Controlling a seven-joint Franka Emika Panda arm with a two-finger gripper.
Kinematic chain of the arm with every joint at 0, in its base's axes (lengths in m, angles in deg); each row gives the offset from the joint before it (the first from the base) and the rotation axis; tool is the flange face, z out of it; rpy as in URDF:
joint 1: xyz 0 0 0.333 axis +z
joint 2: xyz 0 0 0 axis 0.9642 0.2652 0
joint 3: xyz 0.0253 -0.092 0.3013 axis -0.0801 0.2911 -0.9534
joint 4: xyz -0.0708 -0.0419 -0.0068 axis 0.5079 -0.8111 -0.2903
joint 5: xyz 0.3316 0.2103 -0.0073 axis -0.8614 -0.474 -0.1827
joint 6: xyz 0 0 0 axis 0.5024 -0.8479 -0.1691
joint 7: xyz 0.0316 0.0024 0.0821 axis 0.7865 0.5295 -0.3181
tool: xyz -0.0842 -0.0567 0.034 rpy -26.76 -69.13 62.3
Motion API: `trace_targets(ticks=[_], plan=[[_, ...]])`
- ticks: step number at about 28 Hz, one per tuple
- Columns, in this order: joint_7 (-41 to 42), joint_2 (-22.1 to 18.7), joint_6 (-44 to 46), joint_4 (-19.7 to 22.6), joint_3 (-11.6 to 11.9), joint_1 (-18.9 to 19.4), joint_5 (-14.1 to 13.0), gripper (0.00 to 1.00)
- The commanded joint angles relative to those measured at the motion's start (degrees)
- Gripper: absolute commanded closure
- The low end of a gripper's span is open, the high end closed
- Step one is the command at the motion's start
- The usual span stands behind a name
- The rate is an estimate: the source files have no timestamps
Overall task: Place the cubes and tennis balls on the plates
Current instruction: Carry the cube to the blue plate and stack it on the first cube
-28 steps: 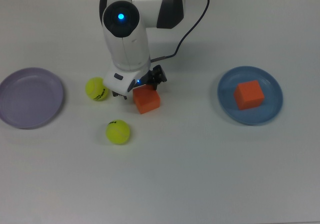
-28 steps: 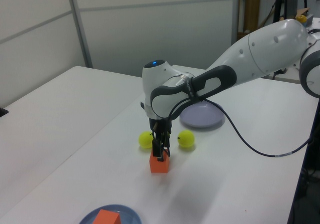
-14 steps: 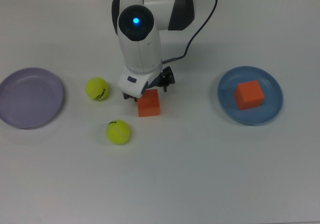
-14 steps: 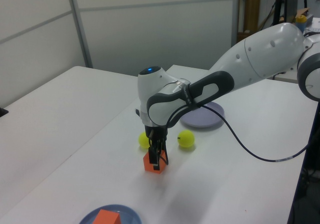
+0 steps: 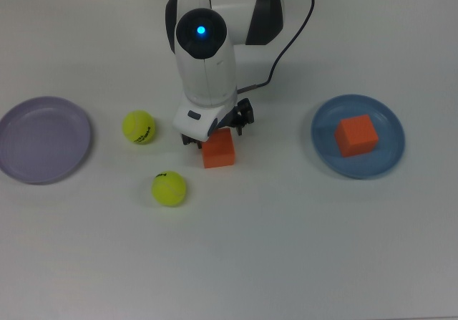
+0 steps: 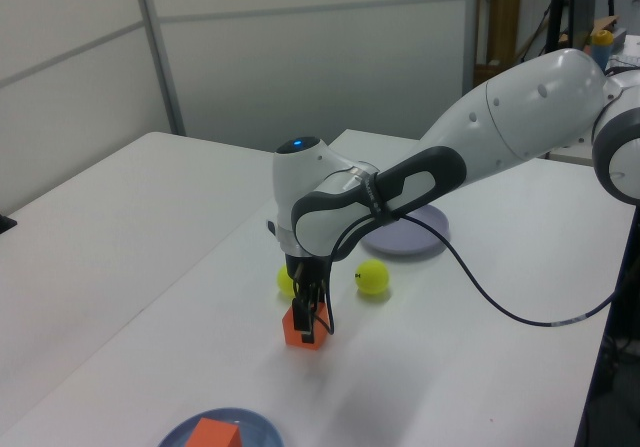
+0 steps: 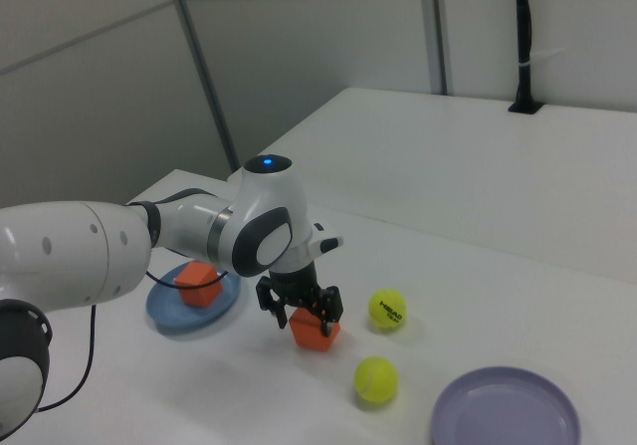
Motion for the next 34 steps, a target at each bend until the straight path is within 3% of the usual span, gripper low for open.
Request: trace_targets(ticks=[1, 2, 4, 5, 11, 18, 25, 34], plan=[[-2.72, 0.19, -2.89, 0.41, 0.36, 0.6, 0.35, 0.57], [-3.24, 0.19, -2.98, 0.41, 0.36, 0.6, 0.35, 0.78], [-3.25, 0.11, -2.89, 0.41, 0.36, 0.6, 0.35, 0.97], [-3.25, 0.02, -2.8, 0.41, 0.36, 0.6, 0.35, 1.0], [-5.79, -3.49, -1.49, 0.24, 0.01, 1.21, 0.09, 1.0], [-11.93, -7.1, 2.47, -2.04, -0.07, 7.79, -0.26, 1.0], [-17.3, -6.84, 2.21, -3.81, 0.01, 13.86, -0.09, 1.0], [-20.56, -6.31, 1.59, -4.6, 0.01, 18.87, 0.35, 1.0]])
